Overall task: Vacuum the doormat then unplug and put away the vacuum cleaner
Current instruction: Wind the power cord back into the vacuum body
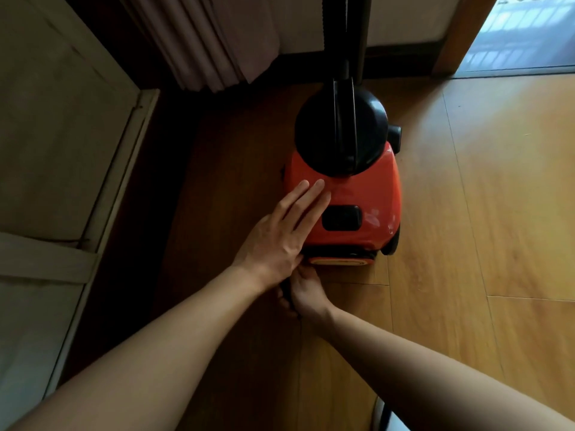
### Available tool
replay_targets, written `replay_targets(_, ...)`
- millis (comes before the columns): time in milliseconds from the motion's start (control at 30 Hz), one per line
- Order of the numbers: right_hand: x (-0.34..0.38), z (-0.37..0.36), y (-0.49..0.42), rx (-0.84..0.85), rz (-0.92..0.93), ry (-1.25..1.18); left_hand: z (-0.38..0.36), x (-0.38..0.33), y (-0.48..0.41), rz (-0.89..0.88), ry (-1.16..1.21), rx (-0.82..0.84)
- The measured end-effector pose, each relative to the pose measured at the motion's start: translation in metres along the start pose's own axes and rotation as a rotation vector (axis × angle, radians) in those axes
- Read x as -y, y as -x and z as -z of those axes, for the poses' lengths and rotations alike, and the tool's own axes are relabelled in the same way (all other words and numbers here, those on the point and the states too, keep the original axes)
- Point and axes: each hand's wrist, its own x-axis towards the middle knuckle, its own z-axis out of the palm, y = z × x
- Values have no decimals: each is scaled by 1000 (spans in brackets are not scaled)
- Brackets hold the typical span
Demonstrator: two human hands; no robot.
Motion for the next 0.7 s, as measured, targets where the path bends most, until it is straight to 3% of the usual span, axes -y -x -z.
replay_targets(367, -8, 73, 13, 82, -263, 95, -8, -2, -2, 23, -40, -45)
replay_targets(700, -10, 172, 49, -14, -237, 253, -7, -2, -3, 16, -33, -79)
